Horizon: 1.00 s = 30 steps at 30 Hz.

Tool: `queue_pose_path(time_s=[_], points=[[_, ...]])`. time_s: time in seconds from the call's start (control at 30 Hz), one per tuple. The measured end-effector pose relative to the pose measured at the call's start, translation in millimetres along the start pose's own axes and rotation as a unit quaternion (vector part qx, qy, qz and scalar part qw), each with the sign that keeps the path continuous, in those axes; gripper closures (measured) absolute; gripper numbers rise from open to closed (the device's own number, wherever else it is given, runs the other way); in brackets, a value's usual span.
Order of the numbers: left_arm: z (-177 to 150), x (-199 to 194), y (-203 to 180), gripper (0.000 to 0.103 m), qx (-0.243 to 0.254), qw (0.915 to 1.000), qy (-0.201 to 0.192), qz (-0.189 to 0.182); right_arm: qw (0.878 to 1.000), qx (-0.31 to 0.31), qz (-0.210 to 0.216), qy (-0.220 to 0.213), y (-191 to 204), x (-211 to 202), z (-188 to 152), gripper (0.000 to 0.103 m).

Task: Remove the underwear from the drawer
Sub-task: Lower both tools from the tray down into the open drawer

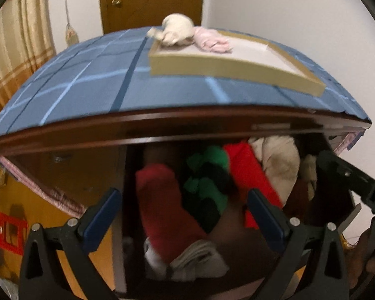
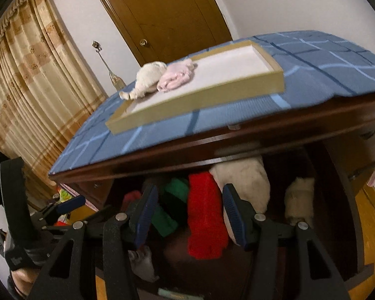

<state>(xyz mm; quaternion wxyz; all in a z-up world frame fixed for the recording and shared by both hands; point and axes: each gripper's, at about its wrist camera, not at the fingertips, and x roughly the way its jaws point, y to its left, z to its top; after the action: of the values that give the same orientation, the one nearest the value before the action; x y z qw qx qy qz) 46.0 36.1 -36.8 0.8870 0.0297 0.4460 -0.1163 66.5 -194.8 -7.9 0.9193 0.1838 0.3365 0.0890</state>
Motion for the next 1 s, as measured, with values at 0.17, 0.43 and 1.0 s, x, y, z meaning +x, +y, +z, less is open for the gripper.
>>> queue_pose_path(time_s=[0.17,0.43,1.0], points=[[-16.5,1.9,6.6,0.001,-0.001,0.9998,0.019,-0.003,1.0,-0.009,-0.006,0.01,-6.0,0.0,-13.8,0.046],[-24.0,23.8,12.1,0.001,-0.036,0.9969,0.067,-0.02,1.0,-0.013,-0.004,0.012,-12.5,-5.8,-26.9,0.046],[-32.0,68.0,0.9,0.017,-0.053,0.9911,0.122,-0.001,0.999,0.001,0.005,0.04,-26.3,7.8,-30.9,0.046]])
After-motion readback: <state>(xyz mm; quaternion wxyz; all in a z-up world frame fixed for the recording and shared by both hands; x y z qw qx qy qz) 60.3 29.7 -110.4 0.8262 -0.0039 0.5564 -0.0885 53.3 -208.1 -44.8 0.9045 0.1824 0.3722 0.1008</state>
